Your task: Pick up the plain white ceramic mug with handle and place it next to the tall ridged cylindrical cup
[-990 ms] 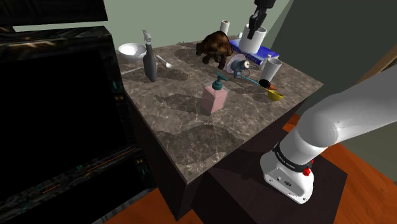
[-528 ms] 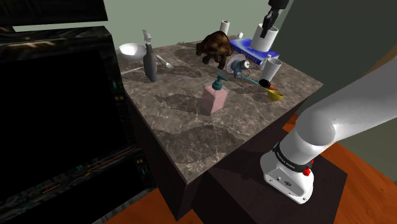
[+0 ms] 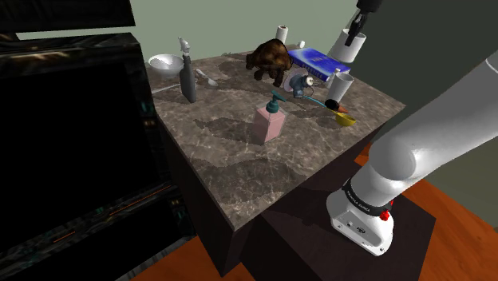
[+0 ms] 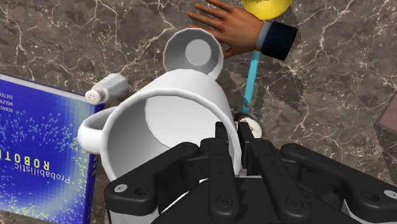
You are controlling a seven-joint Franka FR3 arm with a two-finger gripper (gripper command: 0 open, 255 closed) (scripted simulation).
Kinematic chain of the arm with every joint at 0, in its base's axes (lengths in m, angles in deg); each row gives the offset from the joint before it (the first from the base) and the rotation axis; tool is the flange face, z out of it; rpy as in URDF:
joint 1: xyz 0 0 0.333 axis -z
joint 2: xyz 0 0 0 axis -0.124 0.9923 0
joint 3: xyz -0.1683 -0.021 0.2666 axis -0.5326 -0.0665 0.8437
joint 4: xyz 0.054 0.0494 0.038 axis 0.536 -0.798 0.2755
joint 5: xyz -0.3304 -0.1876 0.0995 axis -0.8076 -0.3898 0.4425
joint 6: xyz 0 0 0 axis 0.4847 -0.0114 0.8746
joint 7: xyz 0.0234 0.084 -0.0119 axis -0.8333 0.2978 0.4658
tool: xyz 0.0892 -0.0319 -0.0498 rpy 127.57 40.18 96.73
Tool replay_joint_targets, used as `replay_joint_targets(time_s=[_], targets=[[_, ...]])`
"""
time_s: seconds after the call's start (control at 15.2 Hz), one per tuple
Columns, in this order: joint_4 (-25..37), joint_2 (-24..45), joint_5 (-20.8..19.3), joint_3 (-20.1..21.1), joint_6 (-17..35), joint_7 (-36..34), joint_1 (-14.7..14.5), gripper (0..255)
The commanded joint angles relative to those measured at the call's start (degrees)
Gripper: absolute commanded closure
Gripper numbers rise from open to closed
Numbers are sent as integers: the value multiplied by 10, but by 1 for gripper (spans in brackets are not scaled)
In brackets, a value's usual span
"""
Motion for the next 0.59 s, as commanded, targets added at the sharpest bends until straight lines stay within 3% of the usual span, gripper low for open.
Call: replay_joint_targets(time_s=[0.0, 0.53], targets=[[32, 28, 11, -18, -6, 33, 10, 255], [183, 170, 89, -77, -40, 168, 76, 255]])
